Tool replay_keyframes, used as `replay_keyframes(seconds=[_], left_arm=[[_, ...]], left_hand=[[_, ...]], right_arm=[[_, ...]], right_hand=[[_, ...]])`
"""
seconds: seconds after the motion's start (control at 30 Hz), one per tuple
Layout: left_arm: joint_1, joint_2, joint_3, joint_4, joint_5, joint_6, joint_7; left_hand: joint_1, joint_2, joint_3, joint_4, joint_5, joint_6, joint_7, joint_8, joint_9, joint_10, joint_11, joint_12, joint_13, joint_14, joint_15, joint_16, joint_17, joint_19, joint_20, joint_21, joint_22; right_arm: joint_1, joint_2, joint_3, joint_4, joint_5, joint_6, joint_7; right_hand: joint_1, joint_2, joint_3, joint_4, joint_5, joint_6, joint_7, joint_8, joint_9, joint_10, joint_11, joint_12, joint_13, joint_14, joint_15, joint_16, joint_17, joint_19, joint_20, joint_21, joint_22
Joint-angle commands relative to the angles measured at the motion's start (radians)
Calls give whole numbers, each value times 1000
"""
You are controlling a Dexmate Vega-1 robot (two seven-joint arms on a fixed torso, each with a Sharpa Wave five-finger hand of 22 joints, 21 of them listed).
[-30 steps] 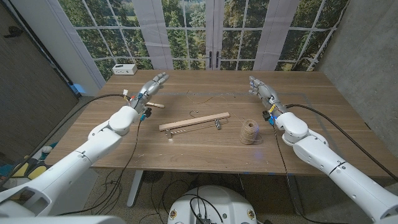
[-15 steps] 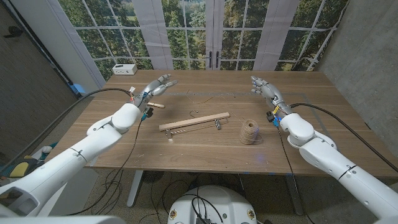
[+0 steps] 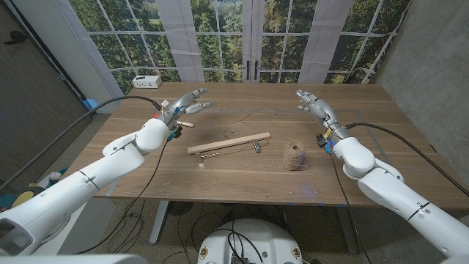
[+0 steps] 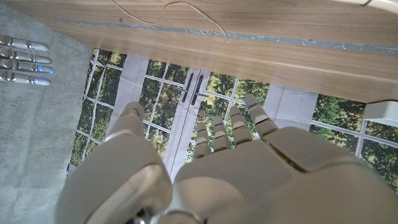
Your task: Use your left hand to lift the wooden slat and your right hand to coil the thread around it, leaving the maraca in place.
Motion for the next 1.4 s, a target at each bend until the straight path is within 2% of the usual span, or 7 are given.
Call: replay_keyframes(seconds=[0.03,0.4,0.9,0.93,1.07,1.27,1.4], left_arm=[[26,40,21,-114,130,133,5],[59,57,18,-158,174,165,-1],[63,72,52,-237,290,304,-46],[58,75,58,-240,299,309,-55],[51,71,72,-252,329,345,-72],[36,75,94,-268,370,379,-111],[28,77,107,-277,400,405,-132]], left_hand=[[36,-7,7,-14,-2,21,-2,9,2,32,-7,5,4,12,-5,-2,2,11,0,-1,5],[107,-35,9,-23,-2,60,-12,14,2,75,-24,14,6,42,-24,0,2,37,-12,0,5],[174,-76,0,-22,6,89,-5,15,3,108,-30,19,8,77,-41,4,3,62,-16,1,5],[178,-79,-1,-22,7,93,-6,16,3,109,-31,18,8,80,-42,5,3,64,-18,1,5],[216,-105,-22,-8,14,137,1,18,5,120,-28,14,10,118,-62,10,5,145,-70,30,12],[232,-116,-35,-5,18,159,11,18,6,141,-30,18,11,144,-74,15,6,172,-74,43,17],[251,-129,-52,-1,24,190,17,21,8,202,-56,36,13,158,-80,15,8,179,-75,50,23]], right_arm=[[-54,-18,25,-60,-53,-10,-32],[-97,-20,41,-102,-103,-6,-54],[-118,-14,59,-119,-132,-4,-52],[-119,-14,60,-118,-133,-2,-50],[-119,-13,61,-113,-133,3,-41],[-116,-6,59,-100,-132,13,-33],[-117,0,60,-94,-133,19,-35]], right_hand=[[15,5,3,-9,-2,11,-2,3,6,10,-3,1,3,14,0,3,3,9,4,-4,6],[26,6,7,-16,-2,21,-2,4,6,16,-4,0,3,17,0,2,2,9,6,-8,6],[36,7,11,-23,-3,30,-3,3,6,27,-3,0,3,22,-1,1,1,14,5,-11,6],[36,7,11,-23,-4,31,-3,3,6,27,-4,0,3,22,-1,1,1,14,5,-11,6],[36,7,10,-23,-4,33,-4,3,6,29,-4,0,3,24,1,1,2,15,5,-12,6],[36,7,9,-23,-5,35,-4,2,6,30,-3,-1,3,23,0,1,3,16,5,-14,6],[35,7,9,-23,-5,38,-4,2,6,32,-4,-1,3,24,1,1,3,15,5,-15,6]])
